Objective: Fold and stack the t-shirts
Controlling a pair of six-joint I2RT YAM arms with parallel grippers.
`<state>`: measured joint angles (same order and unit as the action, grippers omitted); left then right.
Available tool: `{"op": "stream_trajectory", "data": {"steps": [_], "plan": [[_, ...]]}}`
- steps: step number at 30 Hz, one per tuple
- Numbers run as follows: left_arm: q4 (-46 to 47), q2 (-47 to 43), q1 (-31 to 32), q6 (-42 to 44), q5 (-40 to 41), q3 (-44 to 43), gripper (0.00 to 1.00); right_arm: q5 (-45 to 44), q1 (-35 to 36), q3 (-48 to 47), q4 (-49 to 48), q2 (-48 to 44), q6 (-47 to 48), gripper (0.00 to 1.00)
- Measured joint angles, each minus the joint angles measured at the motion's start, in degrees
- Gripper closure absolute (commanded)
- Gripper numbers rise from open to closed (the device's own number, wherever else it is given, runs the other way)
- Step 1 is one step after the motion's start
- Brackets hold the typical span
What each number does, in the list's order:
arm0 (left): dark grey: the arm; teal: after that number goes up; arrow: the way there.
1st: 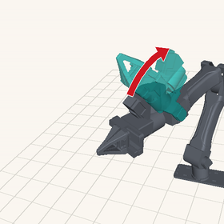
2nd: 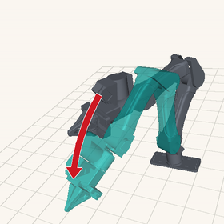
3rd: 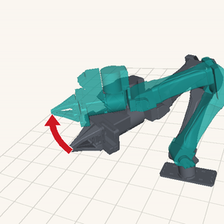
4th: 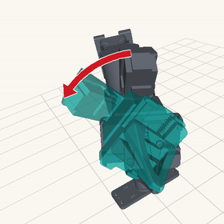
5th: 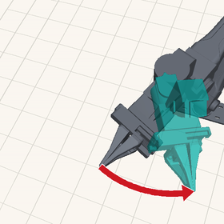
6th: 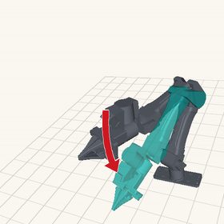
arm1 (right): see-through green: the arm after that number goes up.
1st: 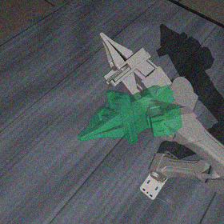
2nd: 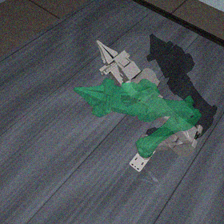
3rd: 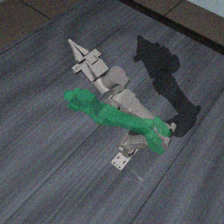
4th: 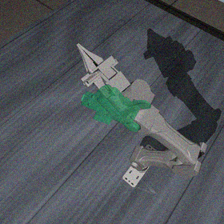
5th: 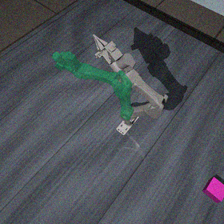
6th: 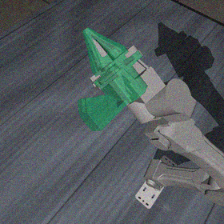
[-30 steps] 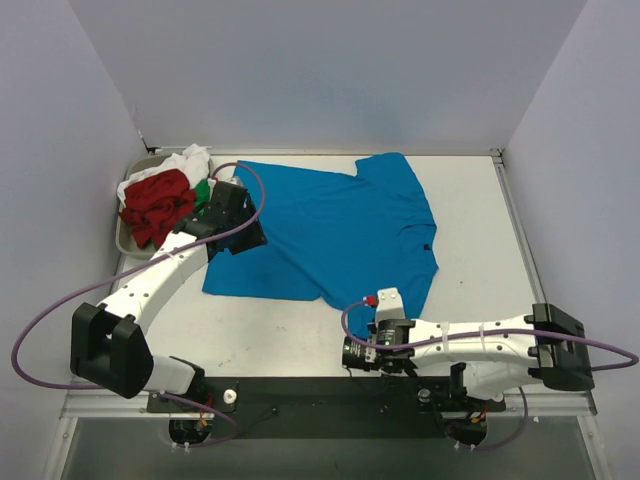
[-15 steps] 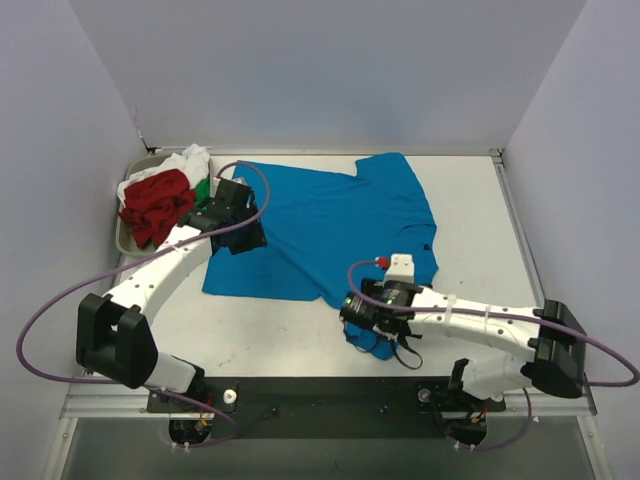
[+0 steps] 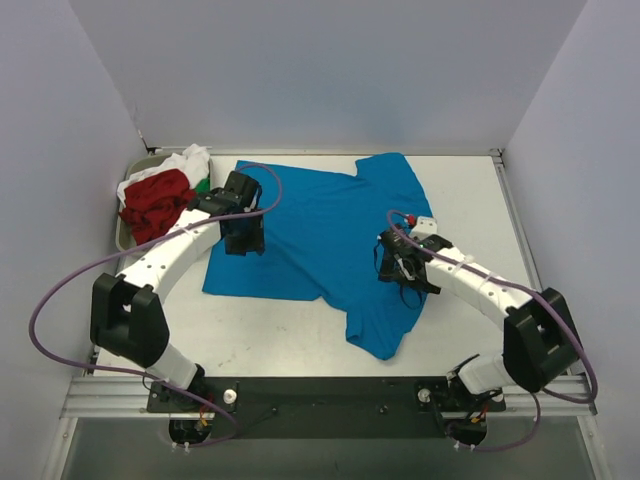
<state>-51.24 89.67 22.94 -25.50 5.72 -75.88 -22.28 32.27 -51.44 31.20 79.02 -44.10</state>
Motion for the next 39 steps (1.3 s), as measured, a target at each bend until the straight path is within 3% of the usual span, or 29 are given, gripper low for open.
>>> {"op": "stream_trajectory", "data": {"steps": [12, 20, 26, 39], "plan": [[-1.7, 0.5, 0.0, -0.1, 0.1, 5.7, 0.46, 7.5, 1.9, 2.7, -6.6, 6.3, 3.0, 0.05], [-1.7, 10.9, 0.1, -3.1, 2.9, 5.9, 0.46, 9.4, 1.1, 3.3, -9.4, 9.6, 3.9, 0.05], [0.0, 15.5, 0.1, -6.2, 3.0, 6.1, 0.46, 10.7, -0.1, 5.6, -11.8, 8.9, 3.9, 0.05], [4.8, 14.9, 0.2, -10.1, 1.9, 8.5, 0.46, 14.3, -7.1, 11.1, -15.2, 3.7, 3.3, 0.05]]}}
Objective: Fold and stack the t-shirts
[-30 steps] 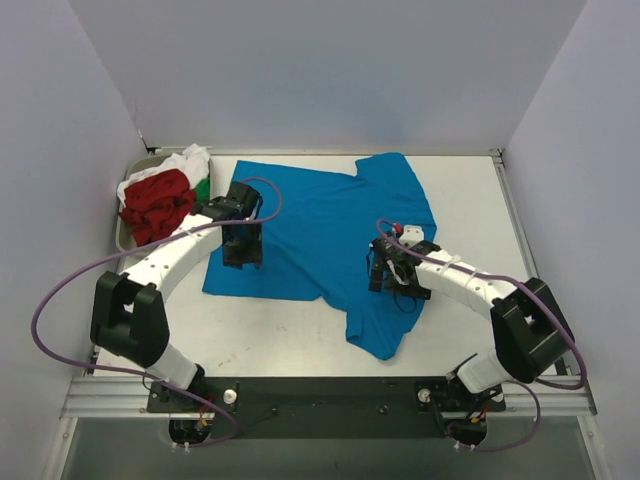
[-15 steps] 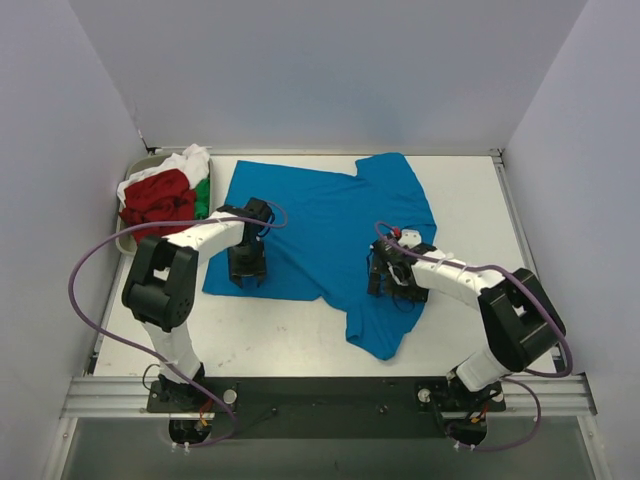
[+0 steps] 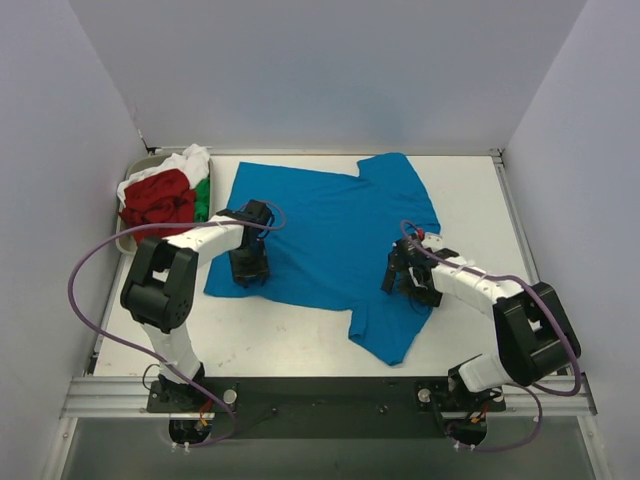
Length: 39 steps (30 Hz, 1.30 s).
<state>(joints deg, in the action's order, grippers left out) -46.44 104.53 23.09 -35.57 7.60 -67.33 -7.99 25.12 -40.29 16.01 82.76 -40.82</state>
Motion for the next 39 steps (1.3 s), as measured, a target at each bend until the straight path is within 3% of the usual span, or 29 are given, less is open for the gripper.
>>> {"op": "stream_trajectory", "data": {"steps": [6, 14, 21, 26, 31, 39], "plan": [[2.3, -2.4, 0.0, -0.7, -1.0, 2.9, 0.46, 0.4, -4.4, 0.0, 2.0, -0.2, -0.2, 0.12], [2.5, -6.8, 0.1, -1.5, -2.5, 4.6, 0.46, 1.3, -7.1, 0.4, 3.9, -0.9, 0.9, 0.09], [2.6, -16.3, 0.3, -3.2, -3.1, 4.8, 0.43, 0.5, -5.3, 0.2, 9.4, -4.0, 2.9, 0.07], [1.6, -23.3, 0.7, -2.4, -2.4, 3.4, 0.24, -3.5, 2.6, -5.2, 16.5, -12.1, 3.2, 0.06], [-1.0, -26.5, 0.7, -0.4, -0.4, 0.7, 0.25, -3.1, 7.0, -7.6, 20.4, -28.0, 1.1, 0.08], [-4.6, -27.1, -1.5, 1.4, -0.9, 7.4, 0.27, -1.2, 15.6, 3.3, 28.6, -46.7, -10.9, 0.12]]}}
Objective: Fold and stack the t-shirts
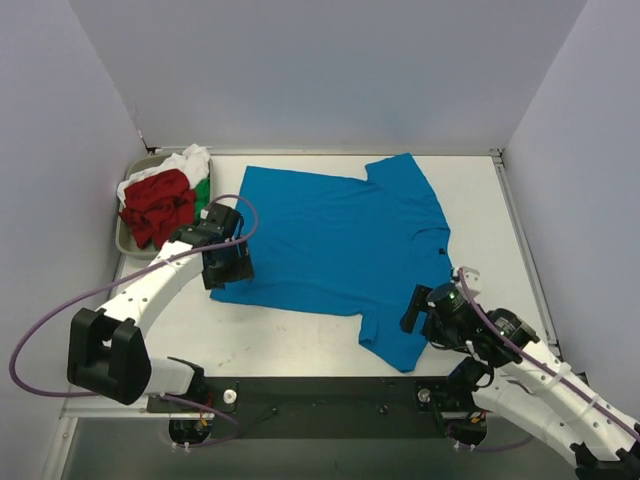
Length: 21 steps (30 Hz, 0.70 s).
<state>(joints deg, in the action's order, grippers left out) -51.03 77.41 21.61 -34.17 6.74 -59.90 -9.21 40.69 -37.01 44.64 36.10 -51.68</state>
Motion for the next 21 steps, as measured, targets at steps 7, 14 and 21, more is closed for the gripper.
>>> {"op": "stream_trajectory", "data": {"steps": [7, 14, 21], "plan": [[0.3, 0.5, -9.5, 1.7, -3.9, 5.4, 0.27, -0.6, 9.4, 6.1, 3.0, -1.5, -9.5, 0.15], [4.8, 4.3, -15.3, 2.5, -9.2, 8.4, 0.28, -0.9, 14.0, 9.7, 0.1, 1.6, -14.4, 0.2], [7.9, 9.8, -17.8, 3.5, -12.3, 9.8, 0.28, 0.3, 16.2, 10.4, -4.0, 4.7, -16.6, 0.25]]}}
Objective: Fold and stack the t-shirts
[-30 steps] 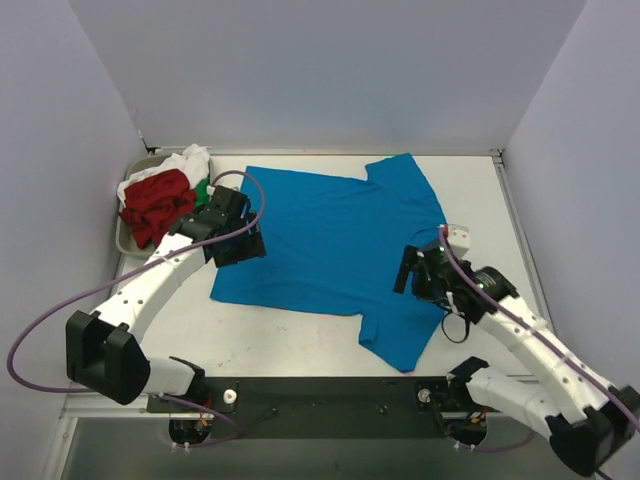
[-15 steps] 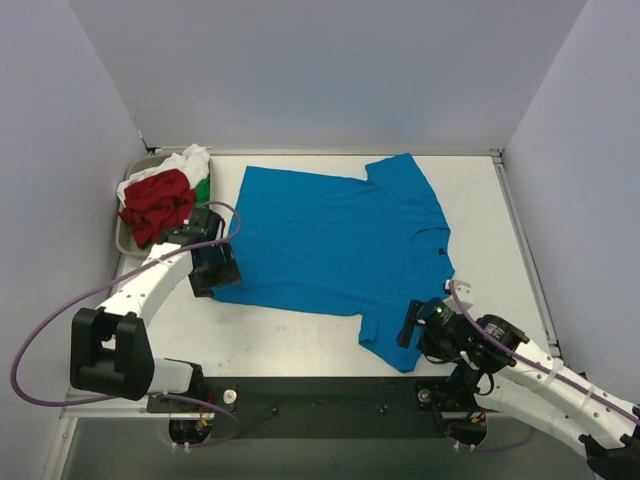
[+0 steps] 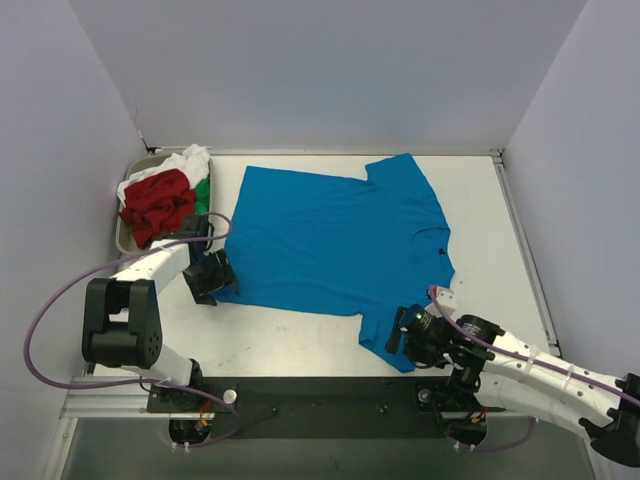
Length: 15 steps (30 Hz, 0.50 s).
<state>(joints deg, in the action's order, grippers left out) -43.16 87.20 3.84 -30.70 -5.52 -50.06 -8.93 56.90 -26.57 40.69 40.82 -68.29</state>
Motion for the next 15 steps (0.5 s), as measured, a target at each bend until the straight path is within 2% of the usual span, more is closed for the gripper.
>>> {"op": "stream_trajectory", "data": {"steps": [7, 15], "plan": [[0.2, 0.1, -0.6, 0.2, -1.3, -0.4, 0.28, 2.1, 3.0, 0.3, -0.1, 0.8, -2.4, 0.28], [0.2, -0.1, -0.6, 0.7, -2.1, -1.6, 0.28, 1.3, 7.4, 0.2, 6.7, 0.7, -6.5, 0.33]]}}
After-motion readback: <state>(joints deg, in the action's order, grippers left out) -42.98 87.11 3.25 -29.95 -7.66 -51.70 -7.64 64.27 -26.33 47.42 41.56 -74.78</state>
